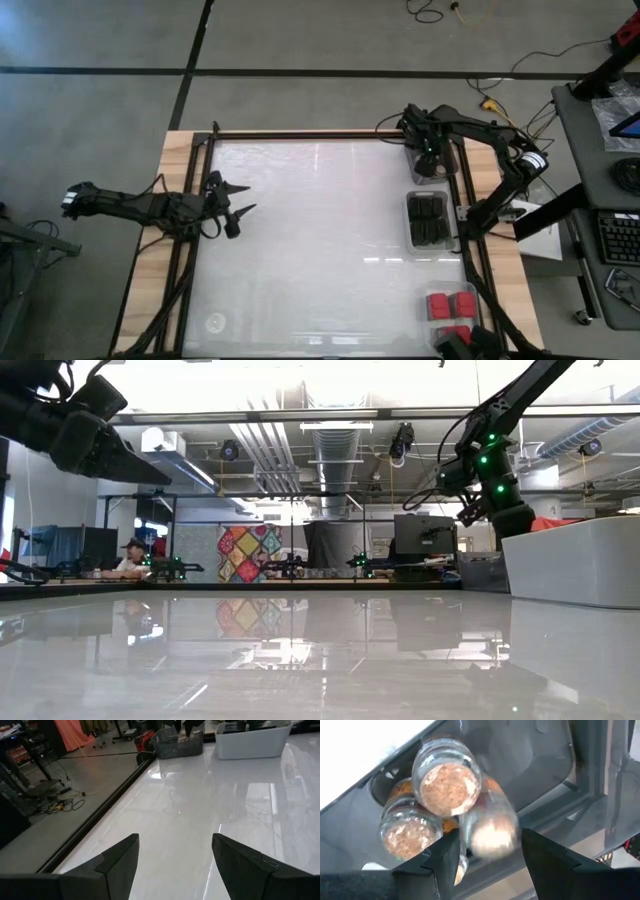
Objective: Sort spices by type
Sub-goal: Put the brown seasoning bottle into the black bin, then adjust the brown seasoning bottles in the black bin
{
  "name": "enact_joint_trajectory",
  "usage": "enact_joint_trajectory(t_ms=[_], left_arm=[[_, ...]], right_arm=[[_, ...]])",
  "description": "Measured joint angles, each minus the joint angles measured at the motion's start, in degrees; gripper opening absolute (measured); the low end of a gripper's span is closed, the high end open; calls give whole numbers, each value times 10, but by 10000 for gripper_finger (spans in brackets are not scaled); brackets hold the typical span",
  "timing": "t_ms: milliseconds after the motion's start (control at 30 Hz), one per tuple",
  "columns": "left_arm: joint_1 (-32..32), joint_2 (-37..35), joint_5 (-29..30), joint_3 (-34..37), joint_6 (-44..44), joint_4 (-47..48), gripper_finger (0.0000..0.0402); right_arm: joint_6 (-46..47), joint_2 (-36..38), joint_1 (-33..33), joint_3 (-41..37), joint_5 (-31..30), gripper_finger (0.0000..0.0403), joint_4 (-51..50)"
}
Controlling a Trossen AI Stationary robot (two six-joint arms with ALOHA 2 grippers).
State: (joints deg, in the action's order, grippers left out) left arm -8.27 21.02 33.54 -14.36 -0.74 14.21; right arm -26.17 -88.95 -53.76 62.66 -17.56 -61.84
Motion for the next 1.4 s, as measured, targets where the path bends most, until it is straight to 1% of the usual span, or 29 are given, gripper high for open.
enact_joint_trajectory(t_ms=[267,367,500,600,667,800,867,933,1033,1133,1200,1300,1400], left_arm=[[0,-1,-6,-6,0,2,236],[0,-2,-7,-6,0,3,236],[0,-7,-7,-6,0,2,236],[0,-8,-7,-6,6,0,236],[0,-6,-10,-6,18,-1,236],[0,-5,-56,-6,41,-3,236],[0,-5,-81,-6,49,-12,236],[0,-5,-92,-6,61,-20,236],[0,-5,-93,-6,89,-23,236],[0,-5,-102,-6,91,-23,236],[0,-5,-103,-6,92,-23,236],[0,-5,-104,-6,94,-23,236],[0,-6,-128,-6,96,-25,236]], right_arm=[[-8,0,1,5,-2,201,-12],[-4,2,3,26,-15,201,-30],[21,9,2,63,-16,201,-48],[81,10,-3,74,-10,201,-42],[131,7,-16,73,17,201,-26],[278,-8,-41,70,76,199,8],[327,-15,-48,70,86,194,16],[363,-22,-51,70,89,188,19],[382,-35,-52,70,90,179,22],[382,-49,-52,70,95,177,24],[382,-55,-52,70,106,181,24],[382,-58,-52,70,107,189,20],[387,-58,-53,70,107,195,9]])
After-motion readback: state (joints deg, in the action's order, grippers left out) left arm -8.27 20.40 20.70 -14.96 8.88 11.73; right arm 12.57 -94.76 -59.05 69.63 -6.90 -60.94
